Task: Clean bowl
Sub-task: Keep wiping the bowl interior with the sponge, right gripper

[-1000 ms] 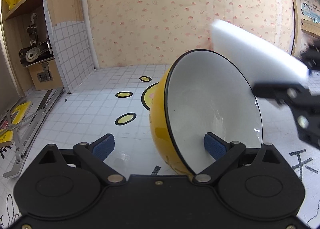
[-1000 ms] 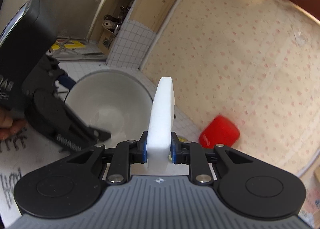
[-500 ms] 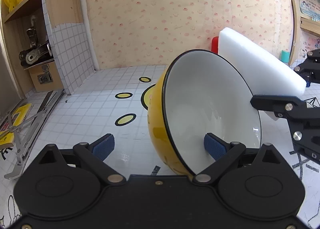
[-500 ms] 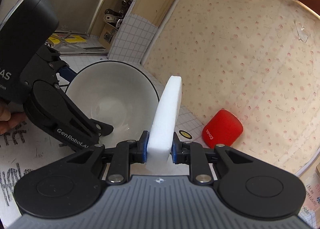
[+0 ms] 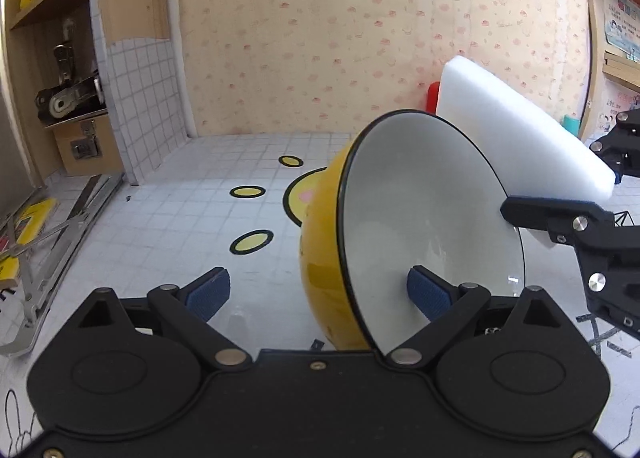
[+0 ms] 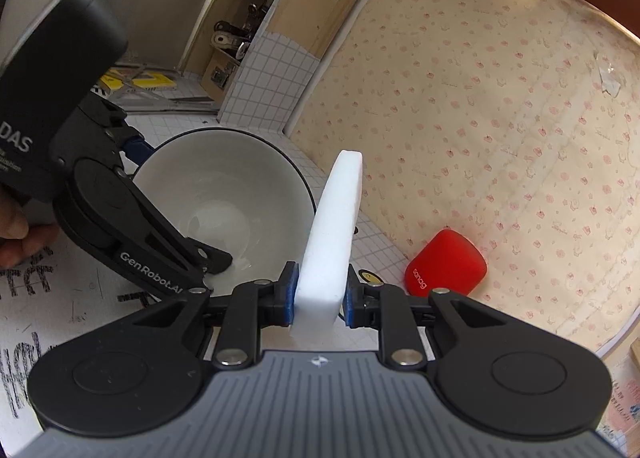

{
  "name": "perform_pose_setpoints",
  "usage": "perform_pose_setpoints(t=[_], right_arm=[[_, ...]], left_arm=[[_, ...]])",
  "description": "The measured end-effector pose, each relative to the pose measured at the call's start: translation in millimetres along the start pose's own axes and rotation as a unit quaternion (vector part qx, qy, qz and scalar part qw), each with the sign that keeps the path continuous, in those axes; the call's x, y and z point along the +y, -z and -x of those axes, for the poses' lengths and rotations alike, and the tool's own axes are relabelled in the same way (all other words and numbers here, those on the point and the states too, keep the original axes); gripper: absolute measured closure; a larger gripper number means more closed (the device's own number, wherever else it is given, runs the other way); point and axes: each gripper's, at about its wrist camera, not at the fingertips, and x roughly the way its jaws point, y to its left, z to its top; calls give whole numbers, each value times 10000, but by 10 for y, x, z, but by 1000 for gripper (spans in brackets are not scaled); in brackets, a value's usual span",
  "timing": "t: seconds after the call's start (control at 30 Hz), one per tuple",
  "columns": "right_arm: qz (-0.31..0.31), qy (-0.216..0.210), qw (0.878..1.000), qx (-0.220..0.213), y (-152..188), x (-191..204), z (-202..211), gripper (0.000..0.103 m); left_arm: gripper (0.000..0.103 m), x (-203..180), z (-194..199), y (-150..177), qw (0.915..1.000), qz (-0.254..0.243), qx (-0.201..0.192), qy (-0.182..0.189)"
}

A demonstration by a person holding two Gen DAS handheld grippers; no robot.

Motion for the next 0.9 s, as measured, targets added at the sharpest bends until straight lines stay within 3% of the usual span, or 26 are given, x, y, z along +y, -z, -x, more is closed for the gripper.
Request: perform_pose_setpoints(t=[0.3, 0.63, 0.9], right_arm=[[-32, -73, 9999, -72, -206, -62, -141, 79], [-225, -4, 9997, 88, 34, -28, 27, 79], [-164, -5, 9999, -16, -172, -42, -109, 79]], left_arm=[[6, -7, 25, 17, 9999, 53, 13, -113], [5, -17, 19, 21, 10000, 19, 70, -54], [5, -46, 33, 35, 9999, -63, 31, -149]])
